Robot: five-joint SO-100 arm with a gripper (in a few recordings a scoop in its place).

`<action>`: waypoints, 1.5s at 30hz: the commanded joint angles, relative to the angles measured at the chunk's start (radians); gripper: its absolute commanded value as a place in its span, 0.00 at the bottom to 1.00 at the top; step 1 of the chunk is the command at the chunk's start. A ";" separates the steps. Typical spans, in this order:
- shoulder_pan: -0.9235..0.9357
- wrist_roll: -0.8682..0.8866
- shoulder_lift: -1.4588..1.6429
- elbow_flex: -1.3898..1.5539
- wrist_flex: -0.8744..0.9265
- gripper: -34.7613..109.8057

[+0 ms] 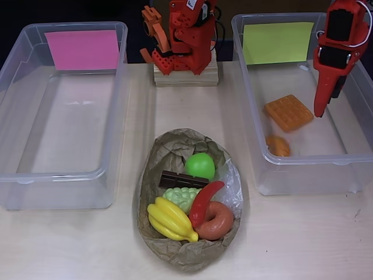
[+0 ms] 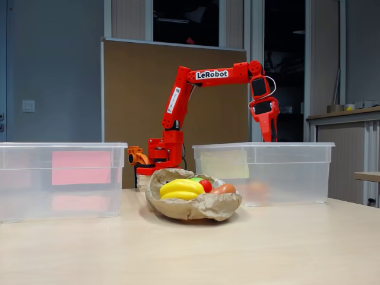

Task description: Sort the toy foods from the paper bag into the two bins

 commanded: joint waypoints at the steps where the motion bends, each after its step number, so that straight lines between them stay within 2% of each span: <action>1: 0.018 -0.061 0.069 -0.026 0.055 0.45; 6: 0.150 -0.291 0.112 -0.190 0.209 0.43; 8: 0.225 -0.420 0.141 -0.235 0.219 0.42; 10: 0.314 -0.505 0.170 -0.250 0.206 0.36; 16: 0.540 -0.638 0.238 -0.135 0.005 0.34; 20: 0.618 -0.667 0.270 0.037 -0.161 0.28; 24: 0.660 -0.566 0.264 0.210 -0.327 0.28; 26: 0.680 -0.446 0.252 0.291 -0.442 0.28; 28: 0.687 -0.371 0.227 0.321 -0.482 0.28; 38: 0.787 0.232 0.132 0.387 -0.344 0.29; 43: 0.828 0.387 0.048 0.373 -0.308 0.31; 45: 0.833 0.383 0.015 0.351 -0.308 0.34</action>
